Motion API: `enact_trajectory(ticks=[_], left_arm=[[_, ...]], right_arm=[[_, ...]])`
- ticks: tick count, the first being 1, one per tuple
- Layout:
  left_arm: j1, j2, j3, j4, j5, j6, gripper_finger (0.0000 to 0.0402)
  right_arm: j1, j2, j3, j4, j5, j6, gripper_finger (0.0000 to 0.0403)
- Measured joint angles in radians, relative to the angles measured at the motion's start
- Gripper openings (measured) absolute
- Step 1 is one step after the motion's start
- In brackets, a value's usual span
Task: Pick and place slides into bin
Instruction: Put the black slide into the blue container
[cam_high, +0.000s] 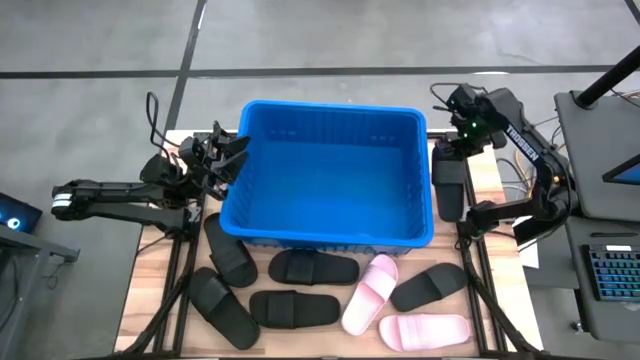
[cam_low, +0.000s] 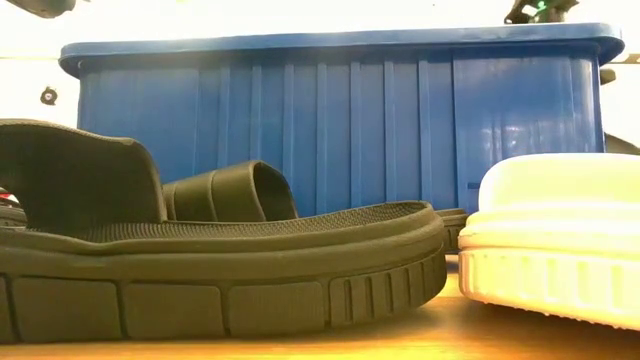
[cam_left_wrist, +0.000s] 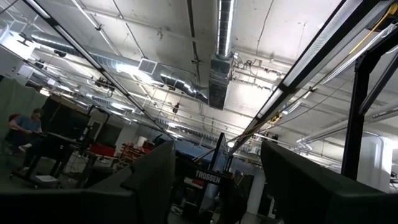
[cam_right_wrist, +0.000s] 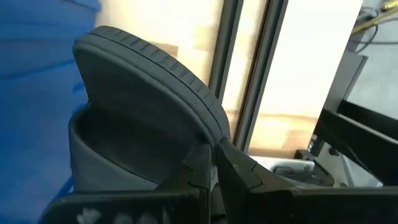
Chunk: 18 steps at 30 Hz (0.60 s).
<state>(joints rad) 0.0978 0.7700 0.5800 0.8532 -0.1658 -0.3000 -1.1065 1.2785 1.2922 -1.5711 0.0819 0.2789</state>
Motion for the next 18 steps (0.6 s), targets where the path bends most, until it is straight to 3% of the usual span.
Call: enact_trajectory(ticks=[11, 18], left_arm=[[0.0, 0.0, 0.0, 0.002, 0.0, -0.002, 0.0223], [0.0, 0.0, 0.0, 0.003, -0.001, -0.004, 0.0223]], right_arm=[[0.0, -0.001, 0.167, 0.001, -0.002, -0.028, 0.0008], [0.0, -0.015, 0.175, -0.002, 0.0, -0.047, 0.0008]])
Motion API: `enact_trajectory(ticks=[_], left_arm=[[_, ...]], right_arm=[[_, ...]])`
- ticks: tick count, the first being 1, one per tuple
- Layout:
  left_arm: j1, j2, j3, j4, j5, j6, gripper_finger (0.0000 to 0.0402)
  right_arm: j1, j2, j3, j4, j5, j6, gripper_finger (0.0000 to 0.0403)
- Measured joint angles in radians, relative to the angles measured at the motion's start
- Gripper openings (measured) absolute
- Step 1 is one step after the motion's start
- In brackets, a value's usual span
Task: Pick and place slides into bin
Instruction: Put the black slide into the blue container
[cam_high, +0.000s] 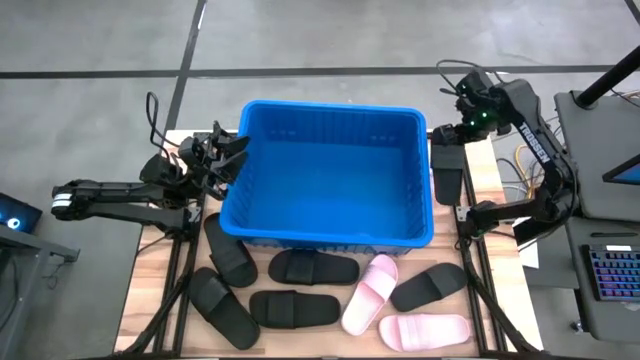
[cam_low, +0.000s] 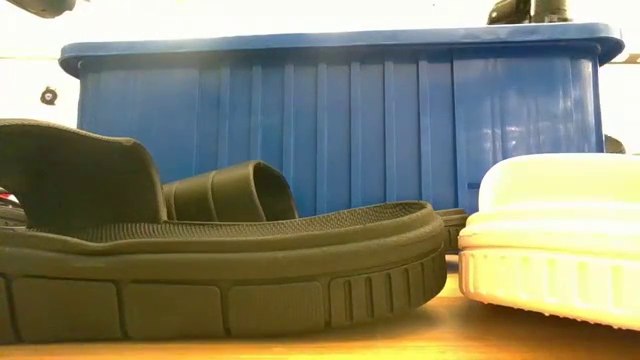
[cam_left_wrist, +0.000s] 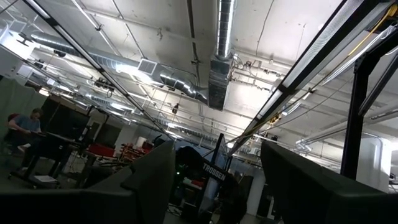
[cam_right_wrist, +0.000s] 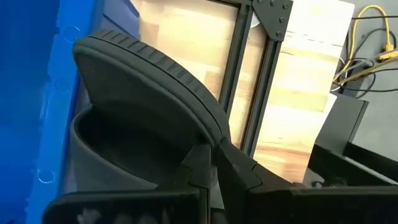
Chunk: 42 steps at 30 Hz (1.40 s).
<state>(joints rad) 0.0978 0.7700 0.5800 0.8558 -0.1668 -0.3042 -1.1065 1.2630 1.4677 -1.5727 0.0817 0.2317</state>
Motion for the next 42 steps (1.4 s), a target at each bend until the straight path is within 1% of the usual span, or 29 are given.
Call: enact_trajectory(ticks=[2, 7, 13, 19, 24, 28, 34, 39, 42], left_arm=[[0.0, 0.0, 0.0, 0.0, -0.004, 0.0, 0.0223], [0.0, 0.0, 0.0, 0.0, -0.006, 0.0, 0.0223], [0.0, 0.0, 0.0, 0.0, -0.027, 0.0, 0.0223], [0.0, 0.0, 0.0, 0.0, -0.037, 0.0, 0.0223], [0.0, 0.0, 0.0, 0.0, -0.052, 0.0, 0.0223], [0.0, 0.0, 0.0, 0.0, -0.052, 0.0, 0.0223], [0.0, 0.001, 0.0, 0.0, -0.052, 0.0, 0.0223], [0.0, 0.012, 0.0, 0.0, -0.062, 0.004, 0.0223], [0.0, 0.023, 0.001, 0.0, -0.077, 0.004, 0.0223]], right_arm=[[0.0, -0.003, 0.0, 0.001, 0.011, -0.001, 0.0008], [0.0, -0.027, 0.016, 0.001, 0.079, -0.009, 0.0008], [0.0, -0.071, 0.08, 0.001, 0.071, -0.041, 0.0008], [0.0, -0.1, 0.174, 0.001, 0.061, -0.069, 0.0009], [0.0, -0.106, 0.274, 0.001, -0.048, -0.076, 0.0009], [0.0, -0.105, 0.354, 0.002, -0.093, -0.068, 0.0009], [0.0, -0.083, 0.458, 0.009, -0.219, -0.072, 0.0009], [0.0, -0.058, 0.488, 0.049, -0.358, -0.075, 0.0009], [0.001, -0.05, 0.484, 0.077, -0.388, -0.072, 0.0009]])
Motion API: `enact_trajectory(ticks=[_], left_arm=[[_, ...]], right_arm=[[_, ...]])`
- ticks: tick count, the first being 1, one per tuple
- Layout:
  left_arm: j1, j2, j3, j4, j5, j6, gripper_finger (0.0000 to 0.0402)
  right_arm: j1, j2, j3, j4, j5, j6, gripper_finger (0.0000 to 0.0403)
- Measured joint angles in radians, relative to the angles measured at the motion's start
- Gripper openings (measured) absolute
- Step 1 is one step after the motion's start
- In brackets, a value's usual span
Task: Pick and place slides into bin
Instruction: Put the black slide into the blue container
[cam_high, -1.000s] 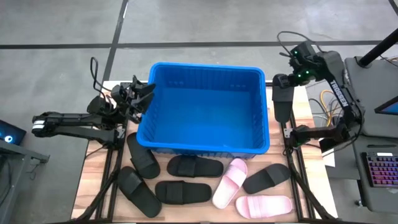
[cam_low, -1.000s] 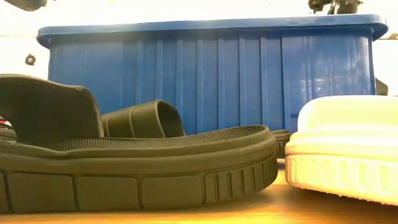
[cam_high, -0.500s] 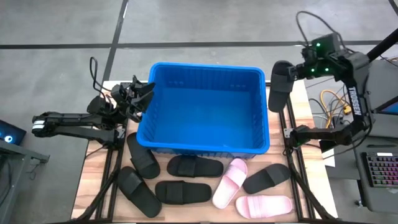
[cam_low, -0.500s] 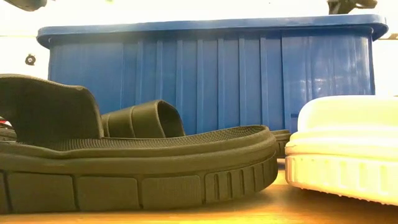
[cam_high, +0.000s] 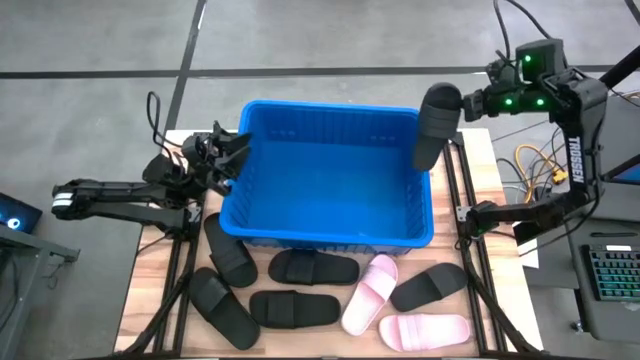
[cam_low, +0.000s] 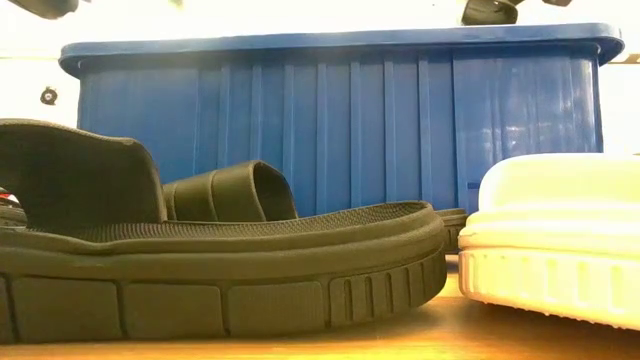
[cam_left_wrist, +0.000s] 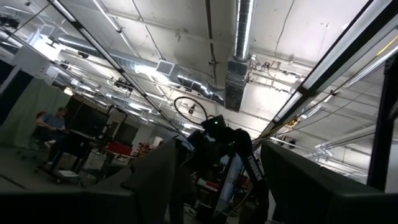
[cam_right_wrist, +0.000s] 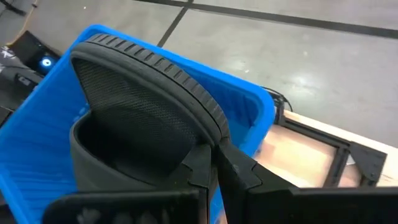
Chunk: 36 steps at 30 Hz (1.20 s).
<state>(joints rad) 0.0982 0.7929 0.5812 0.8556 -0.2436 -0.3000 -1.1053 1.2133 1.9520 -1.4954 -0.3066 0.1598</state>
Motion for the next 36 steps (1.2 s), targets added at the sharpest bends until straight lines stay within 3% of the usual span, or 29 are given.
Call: enact_trajectory(ticks=[9, 18, 24, 36], left_arm=[[0.0, 0.018, 0.0, 0.0, 0.0, 0.012, 0.0223], [0.0, -0.003, 0.0, 0.001, -0.064, 0.247, 0.0223], [0.0, -0.024, 0.0, 0.001, -0.077, 0.339, 0.0223], [0.0, -0.02, 0.0, -0.009, -0.109, 0.376, 0.0223]], right_arm=[[0.028, 0.034, -0.076, 0.02, -0.084, 0.045, 0.0009], [0.152, 0.126, -0.06, 0.126, -0.089, 0.195, 0.0009], [0.24, 0.189, -0.06, 0.109, 0.041, 0.257, 0.0009], [0.362, 0.359, -0.06, 0.025, 0.154, 0.359, 0.0008]])
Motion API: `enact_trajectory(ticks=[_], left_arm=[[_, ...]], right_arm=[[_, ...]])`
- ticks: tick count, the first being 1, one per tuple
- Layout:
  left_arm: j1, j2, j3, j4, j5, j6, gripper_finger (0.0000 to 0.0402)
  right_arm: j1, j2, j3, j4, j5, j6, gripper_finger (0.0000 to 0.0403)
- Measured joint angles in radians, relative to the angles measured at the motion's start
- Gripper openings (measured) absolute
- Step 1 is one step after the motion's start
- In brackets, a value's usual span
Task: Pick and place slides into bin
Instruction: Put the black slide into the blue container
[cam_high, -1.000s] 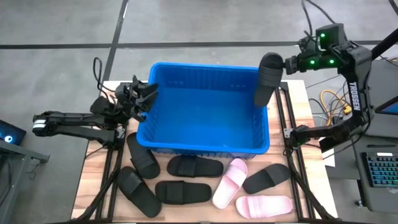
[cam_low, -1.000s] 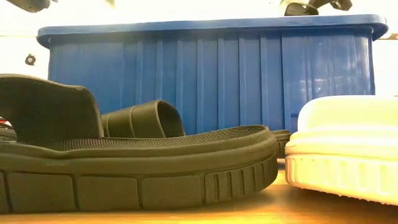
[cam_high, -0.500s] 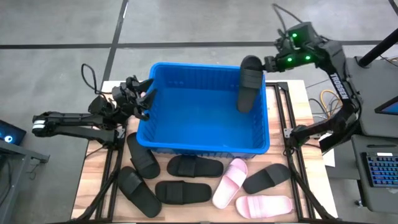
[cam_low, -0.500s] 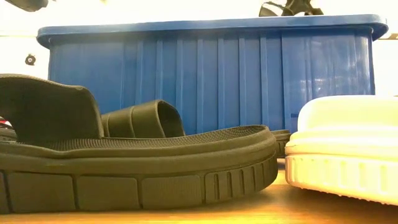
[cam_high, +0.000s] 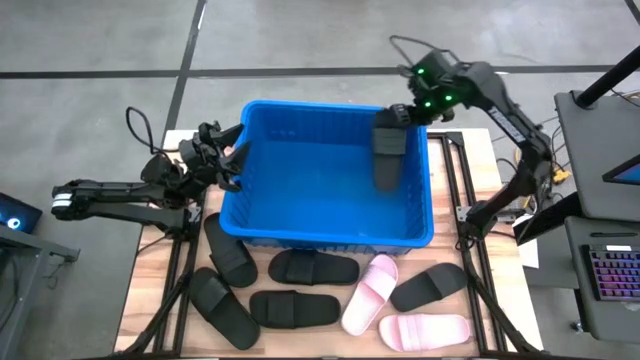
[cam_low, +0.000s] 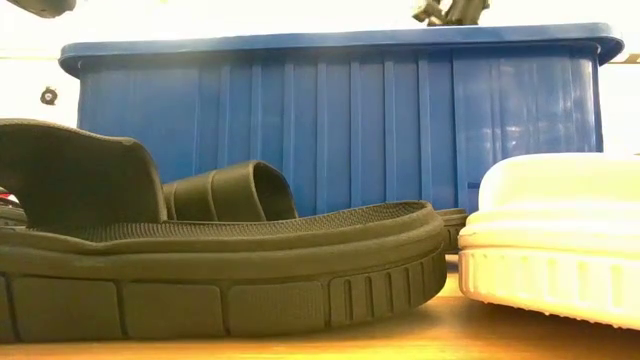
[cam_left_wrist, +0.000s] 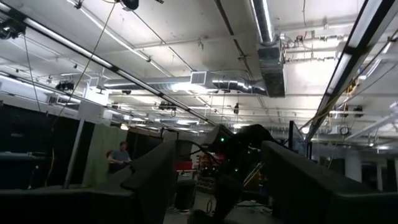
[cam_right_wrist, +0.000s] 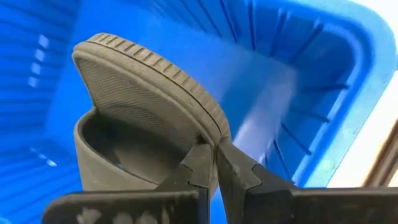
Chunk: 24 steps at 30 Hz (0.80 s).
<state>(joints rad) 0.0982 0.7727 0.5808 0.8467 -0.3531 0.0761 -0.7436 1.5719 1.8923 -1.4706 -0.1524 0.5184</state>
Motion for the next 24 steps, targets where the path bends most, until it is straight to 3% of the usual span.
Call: enact_trajectory(ticks=[6, 24], left_arm=[[0.0, 0.005, 0.0, 0.004, 0.0, 0.014, 0.0223], [0.0, 0.03, 0.0, 0.003, -0.005, 0.019, 0.0223]], right_arm=[[0.022, 0.1, 0.0, -0.042, 0.083, 0.035, 0.0009], [0.028, 0.304, -0.016, -0.071, 0.135, 0.06, 0.0008]])
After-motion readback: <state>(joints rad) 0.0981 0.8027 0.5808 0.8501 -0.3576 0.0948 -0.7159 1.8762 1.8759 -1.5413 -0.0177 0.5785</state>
